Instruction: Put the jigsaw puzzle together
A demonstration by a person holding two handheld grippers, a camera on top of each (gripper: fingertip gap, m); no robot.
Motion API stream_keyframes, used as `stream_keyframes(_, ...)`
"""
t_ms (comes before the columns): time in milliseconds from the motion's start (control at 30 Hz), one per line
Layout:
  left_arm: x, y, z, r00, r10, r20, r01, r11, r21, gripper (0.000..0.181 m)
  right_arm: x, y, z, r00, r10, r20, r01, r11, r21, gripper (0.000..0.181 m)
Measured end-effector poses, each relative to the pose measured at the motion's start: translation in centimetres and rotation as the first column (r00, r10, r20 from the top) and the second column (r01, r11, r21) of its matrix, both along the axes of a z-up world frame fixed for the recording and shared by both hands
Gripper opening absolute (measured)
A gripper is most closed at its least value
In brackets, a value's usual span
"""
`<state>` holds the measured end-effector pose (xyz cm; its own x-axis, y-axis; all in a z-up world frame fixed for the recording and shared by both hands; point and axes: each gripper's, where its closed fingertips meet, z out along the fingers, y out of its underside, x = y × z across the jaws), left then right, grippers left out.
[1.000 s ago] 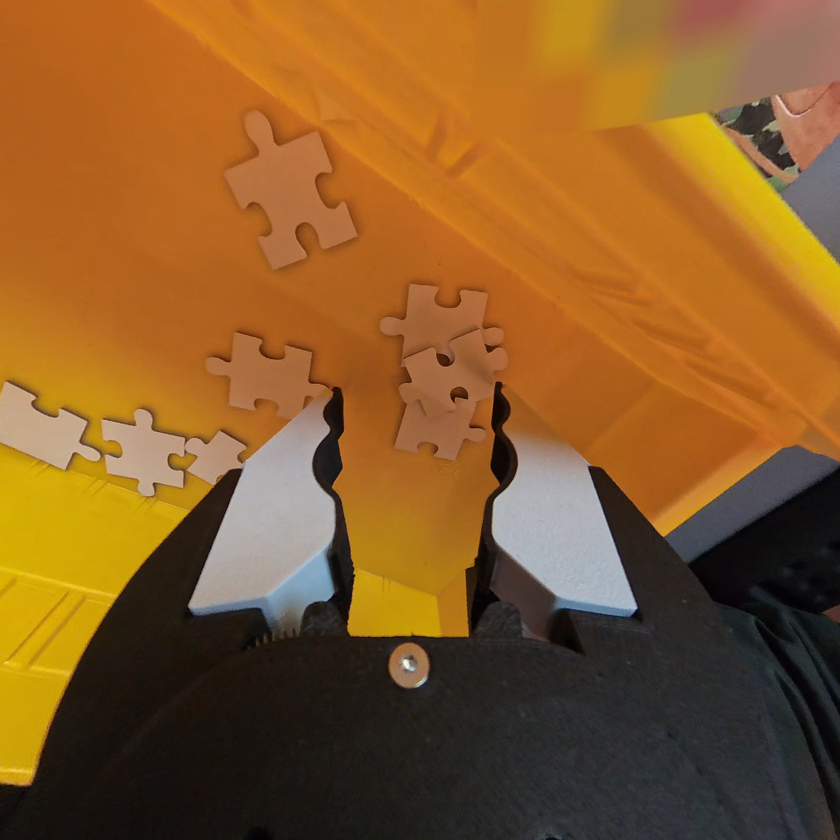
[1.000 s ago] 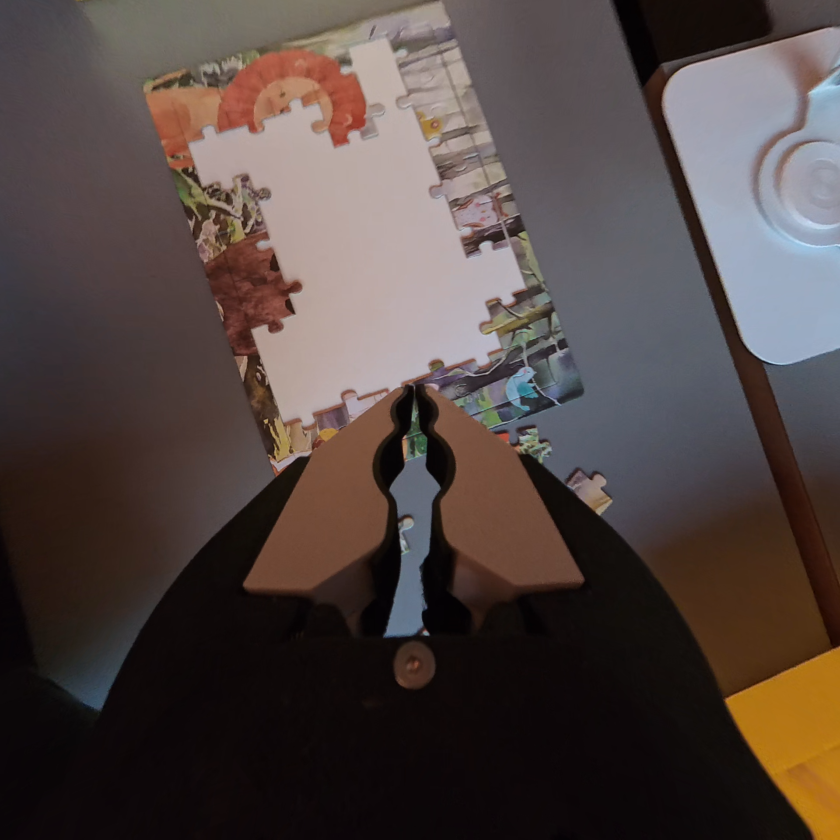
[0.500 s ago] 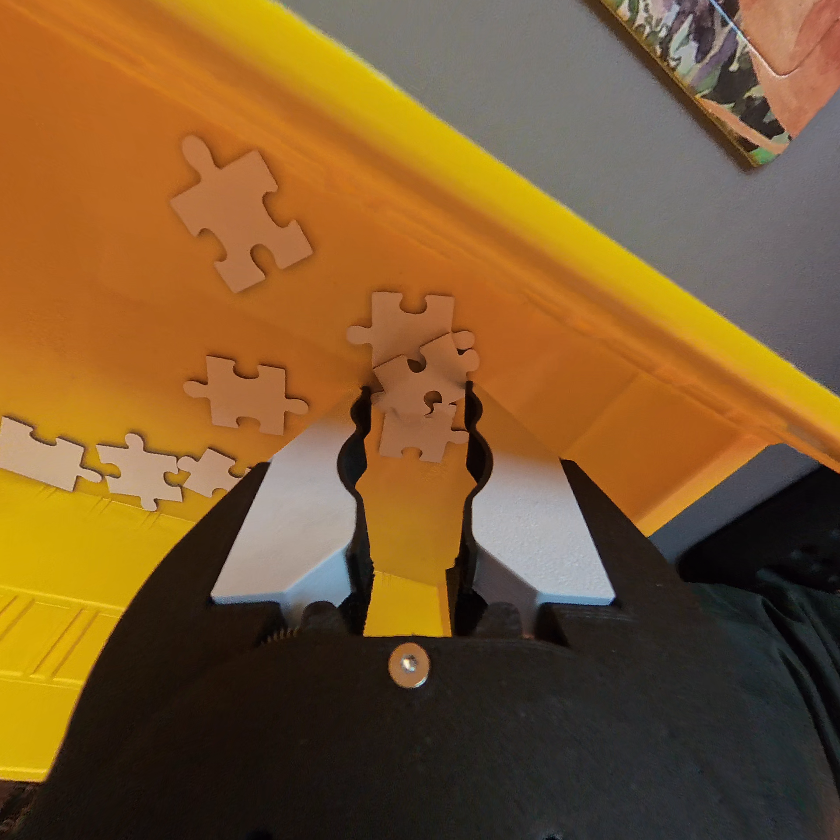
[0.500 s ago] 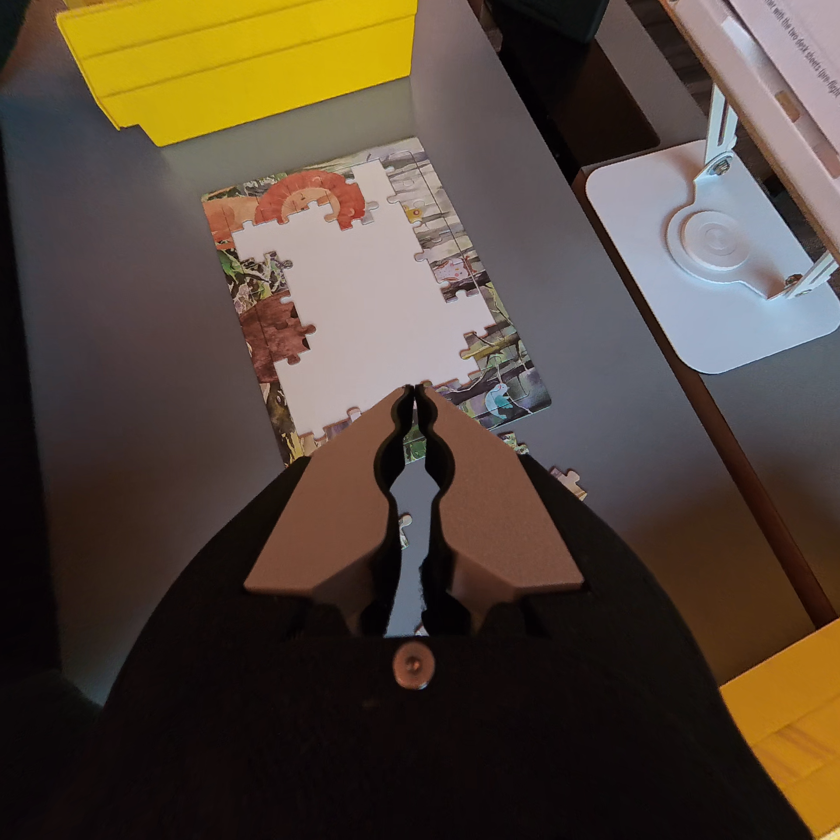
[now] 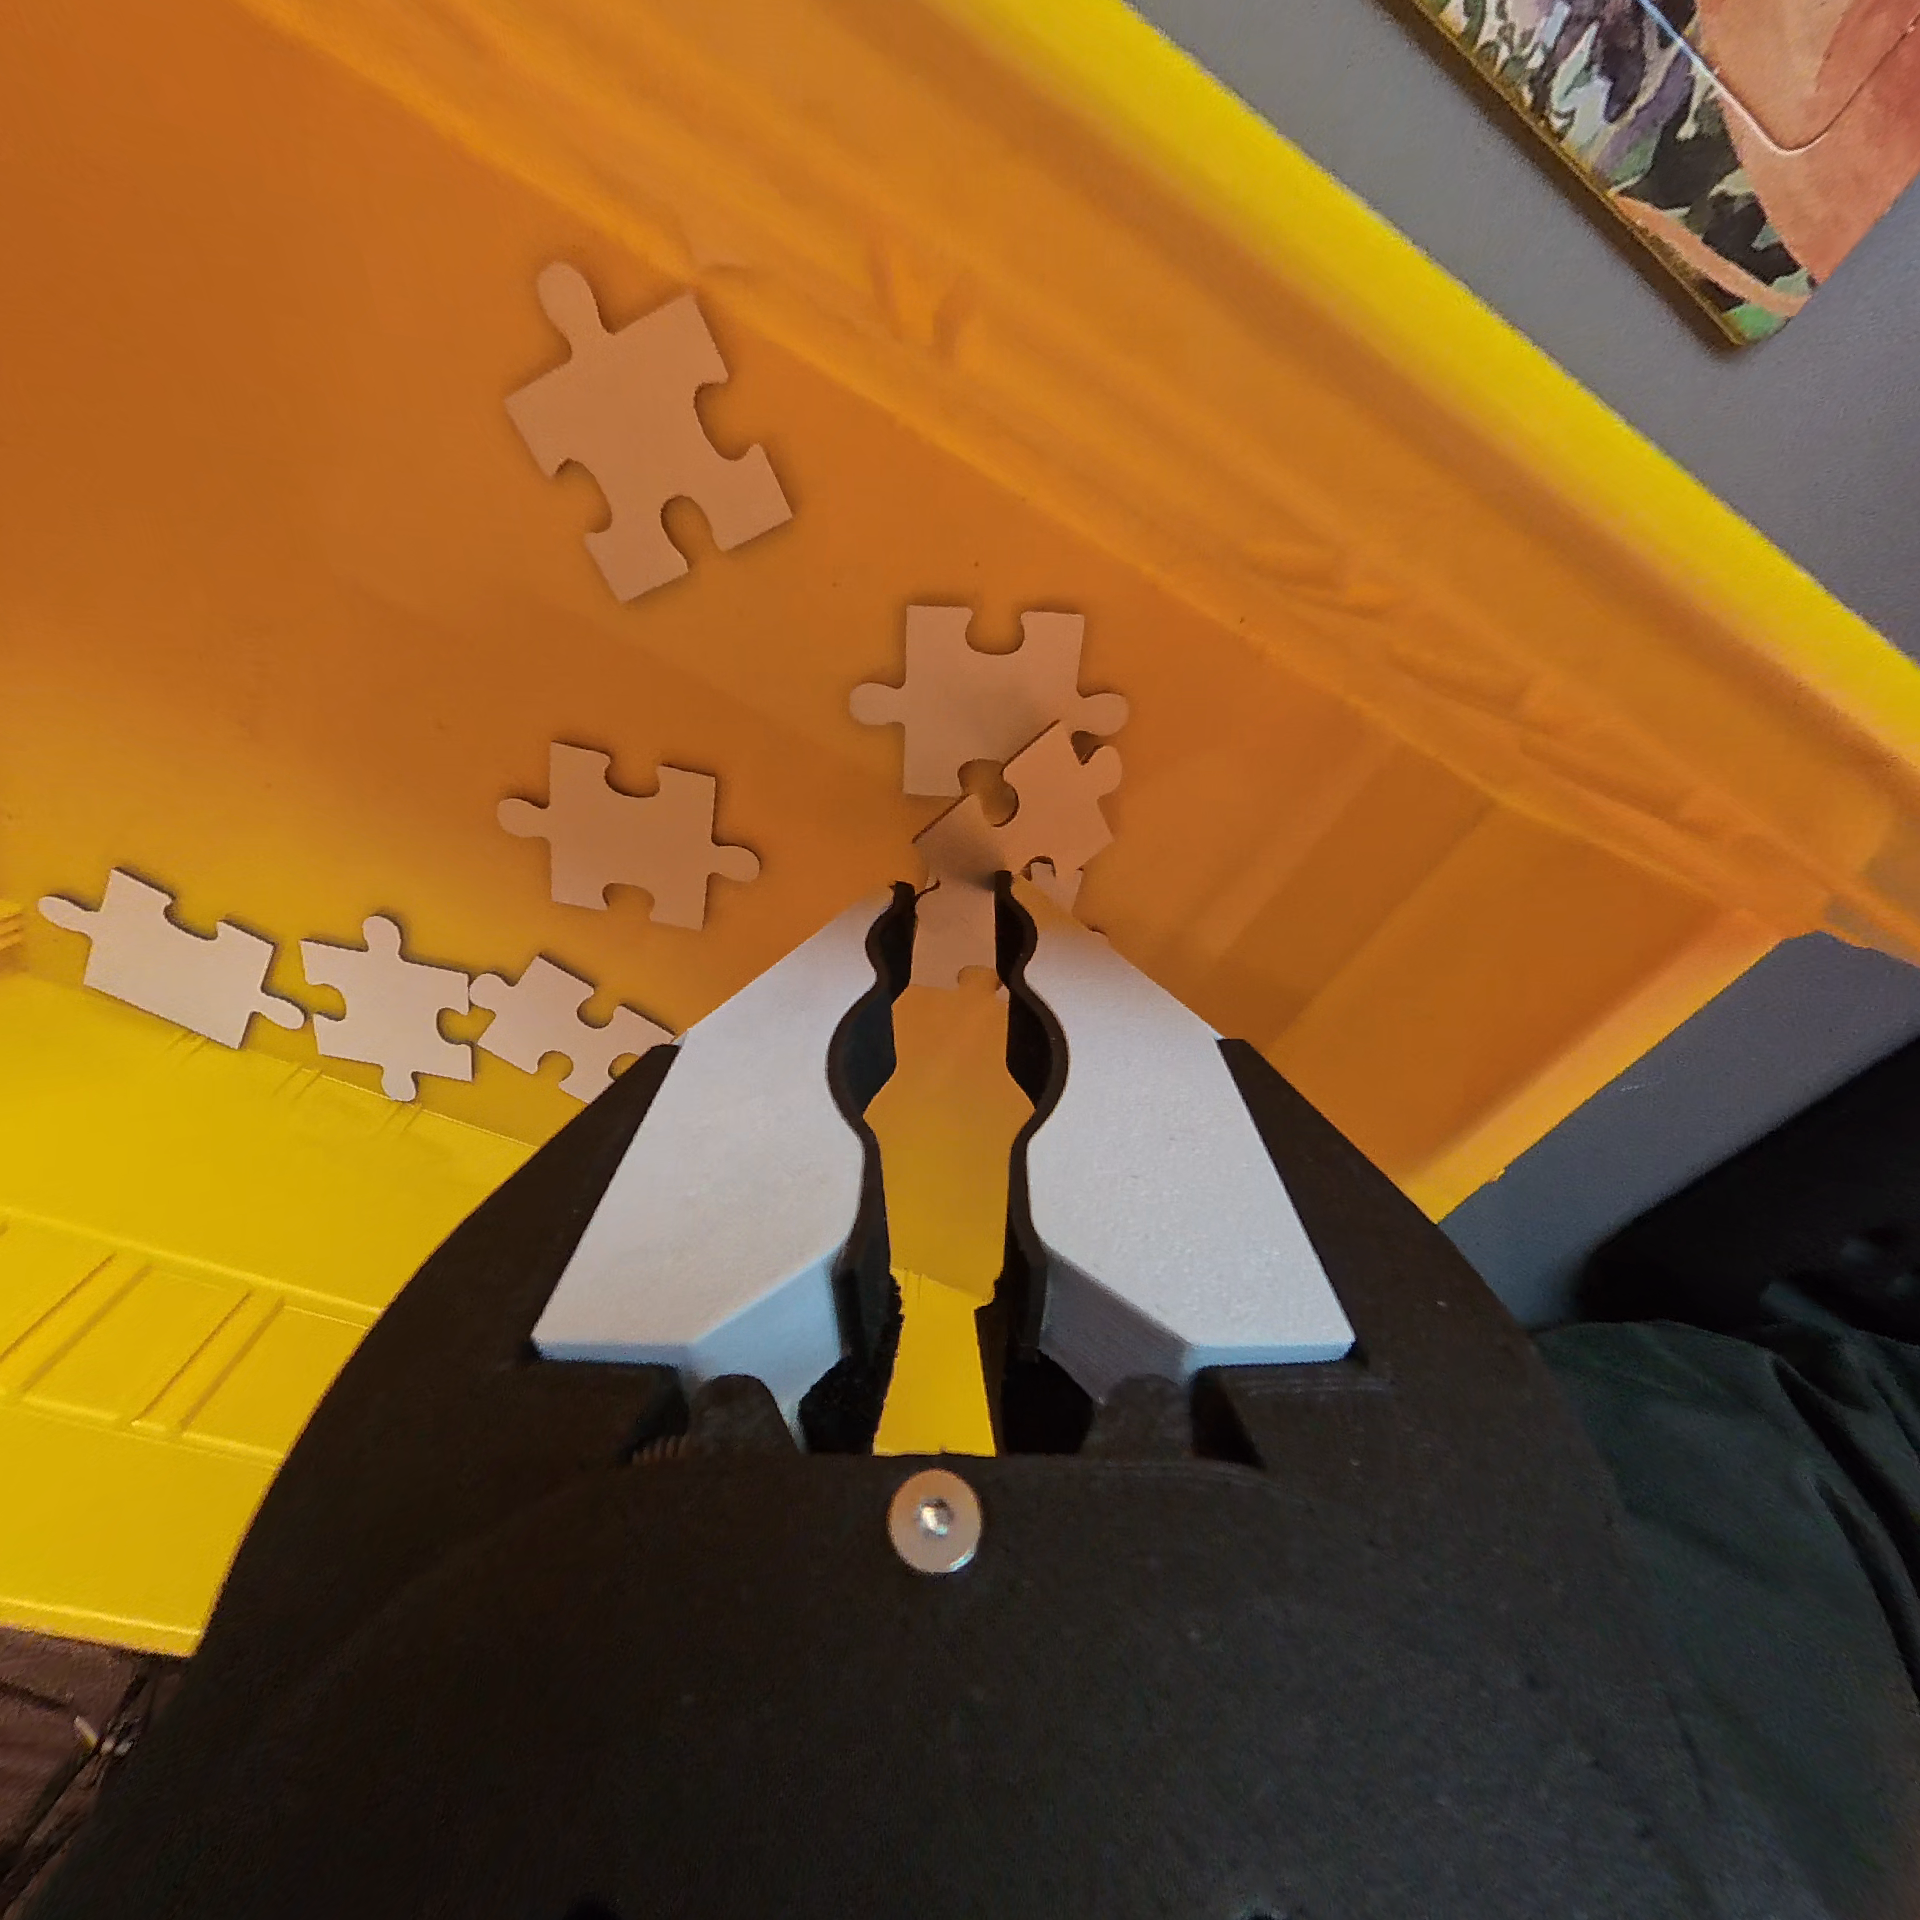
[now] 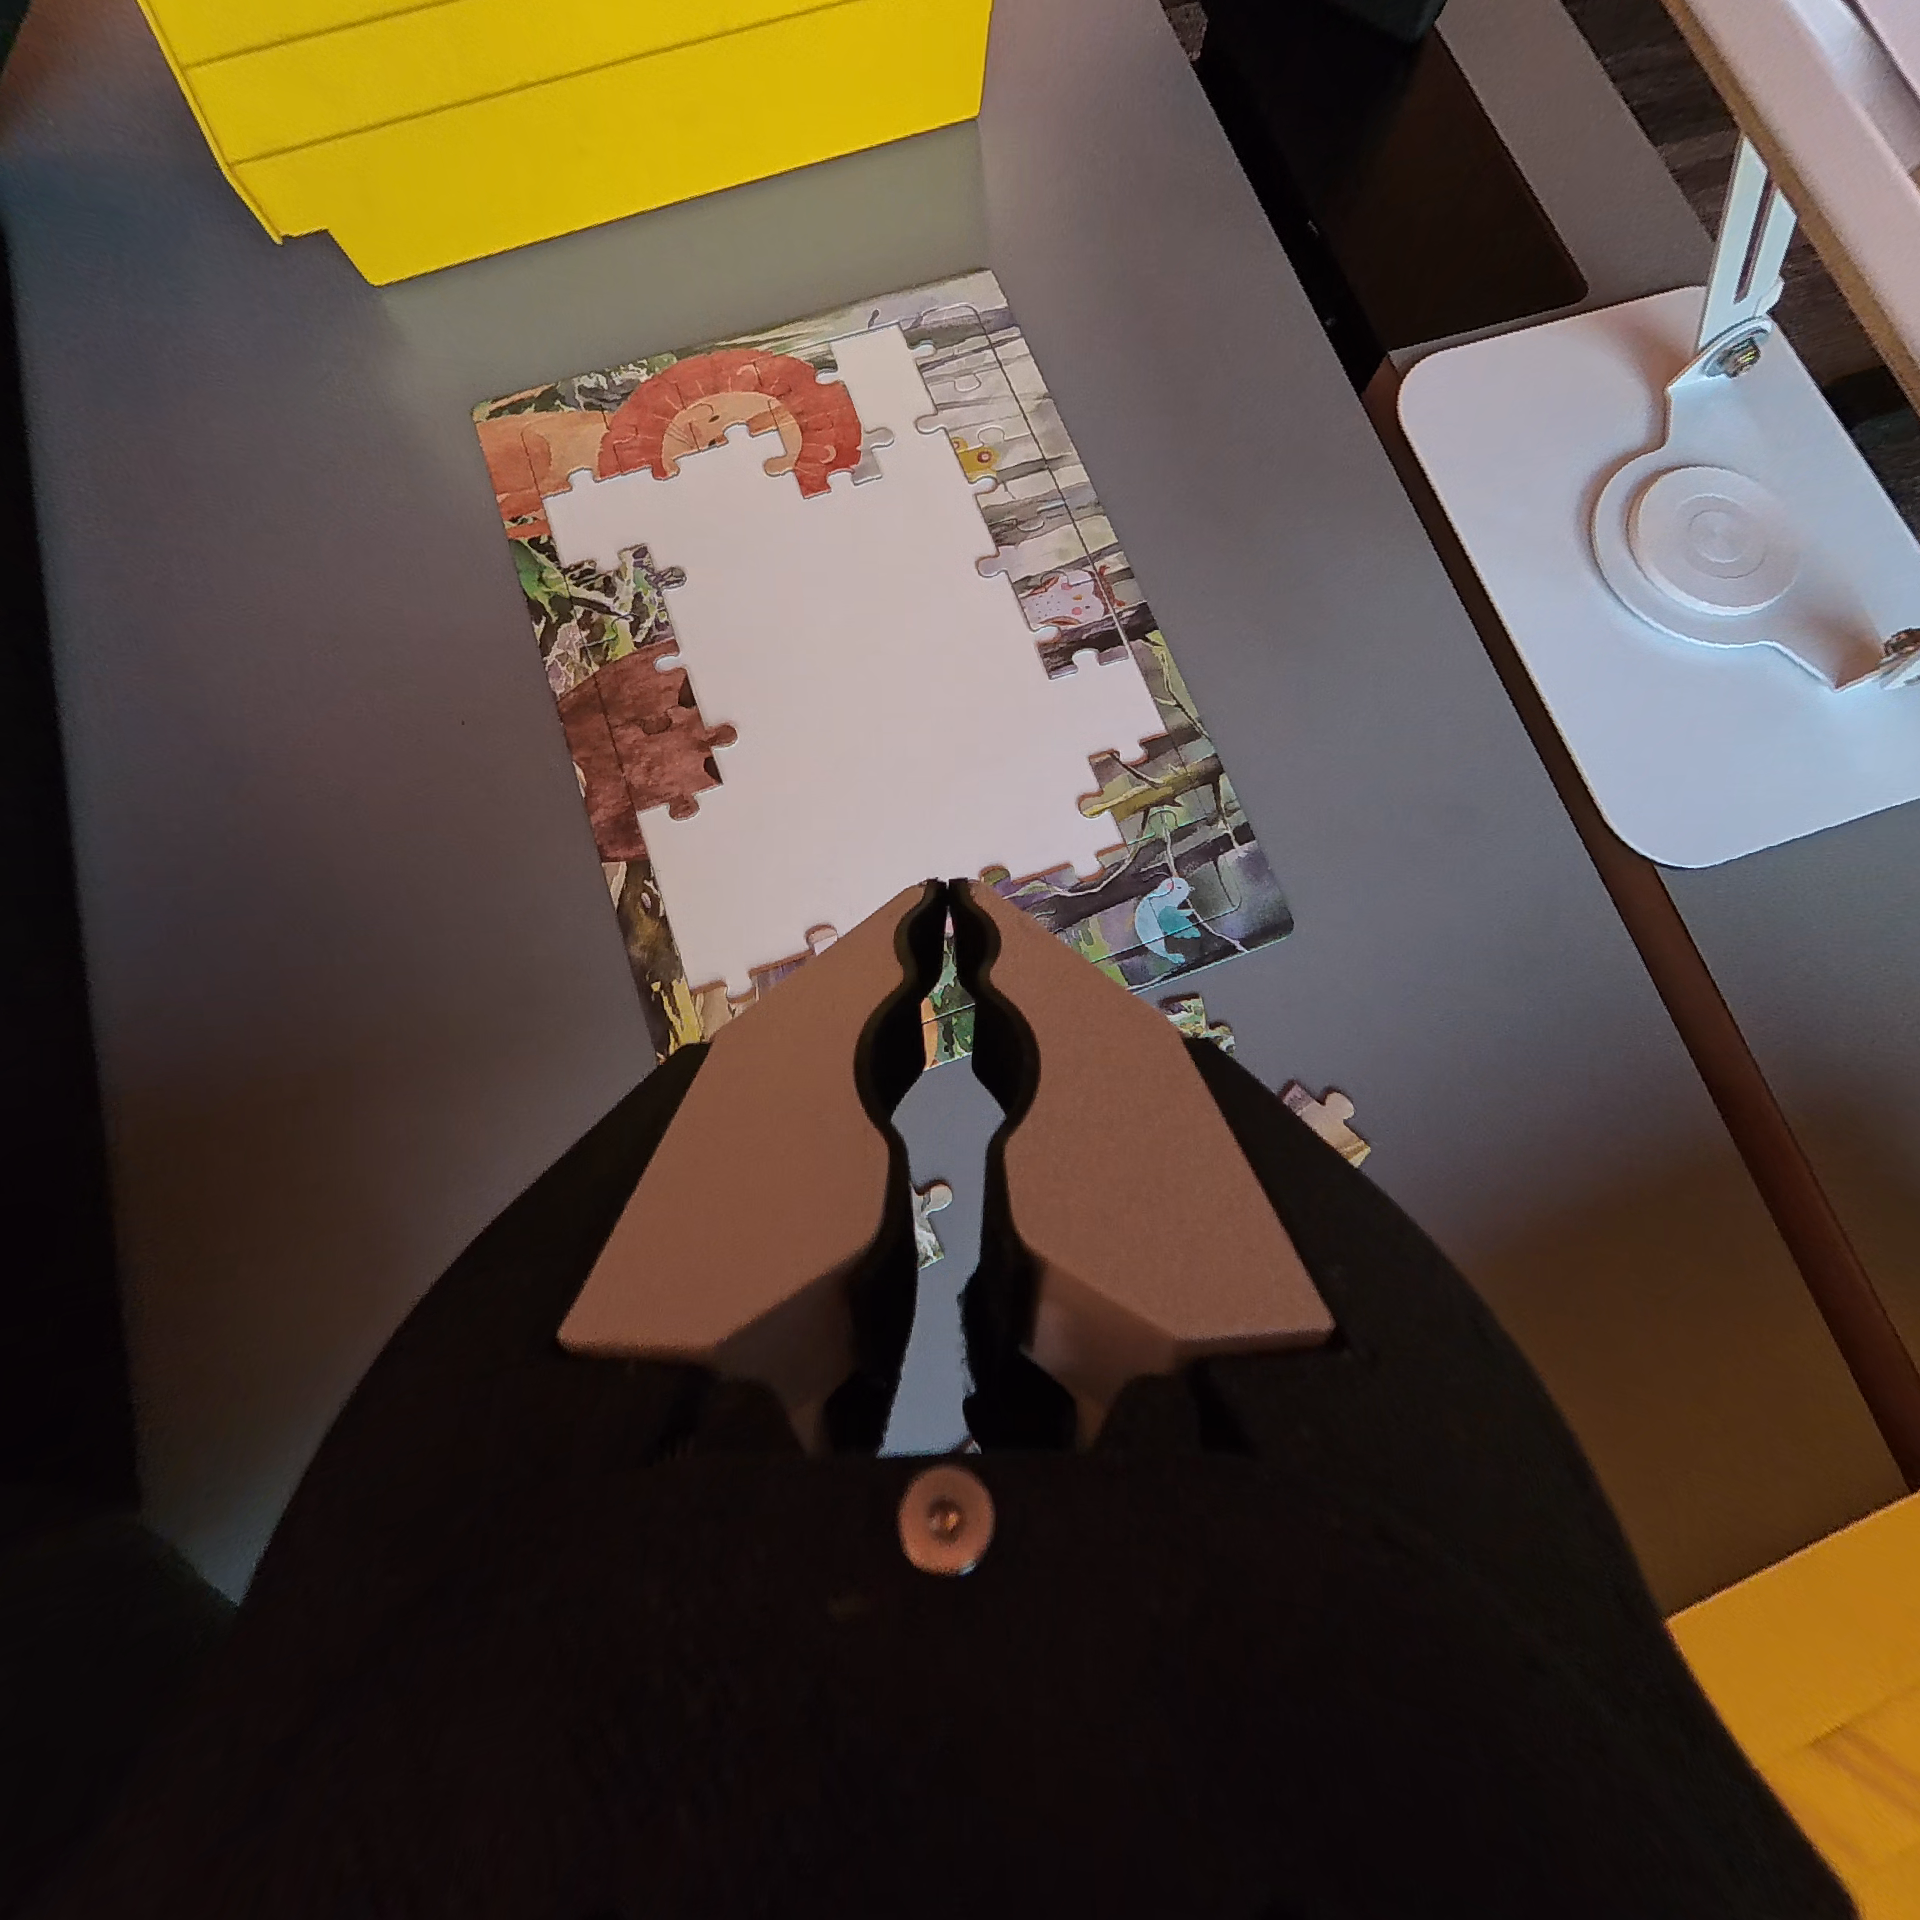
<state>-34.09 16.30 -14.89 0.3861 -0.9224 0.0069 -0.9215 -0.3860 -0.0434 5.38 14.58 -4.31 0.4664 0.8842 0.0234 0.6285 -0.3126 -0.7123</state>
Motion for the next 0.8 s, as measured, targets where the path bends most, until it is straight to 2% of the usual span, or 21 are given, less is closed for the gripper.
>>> stream_keyframes(200, 0.0, 1.1, 2.1, 0.997, 0.004, 0.082, -0.012, 0.995, 0.100, 0.000, 0.0, 0.1, -0.2, 1.000, 0.002, 0.003, -0.001, 1.000, -0.007, 0.001)
stream_keyframes(433, -0.6, 2.5, 3.8, 0.995, -0.003, 0.096, -0.019, 0.974, 0.228, 0.000, -0.4, 0.2, -1.1, 1.000, 0.005, 0.019, -0.005, 1.000, -0.031, 0.001)
stream_keyframes(533, -0.4, 2.3, 3.8, 0.995, -0.023, 0.098, 0.001, 0.975, 0.222, 0.000, -0.5, 0.2, -1.4, 1.000, 0.008, 0.023, -0.007, 0.999, -0.040, 0.001)
stream_keyframes(700, -0.4, 2.2, 4.6, 0.987, 0.004, 0.162, -0.039, 0.977, 0.211, 0.000, -0.5, 0.2, -1.7, 0.999, 0.012, 0.034, -0.011, 0.999, -0.050, 0.001)
stream_keyframes(800, -0.9, 2.0, 4.4, 0.989, 0.005, 0.148, -0.035, 0.979, 0.200, 0.000, -0.7, 0.2, -1.9, 0.999, 0.015, 0.033, -0.013, 0.998, -0.054, 0.001)
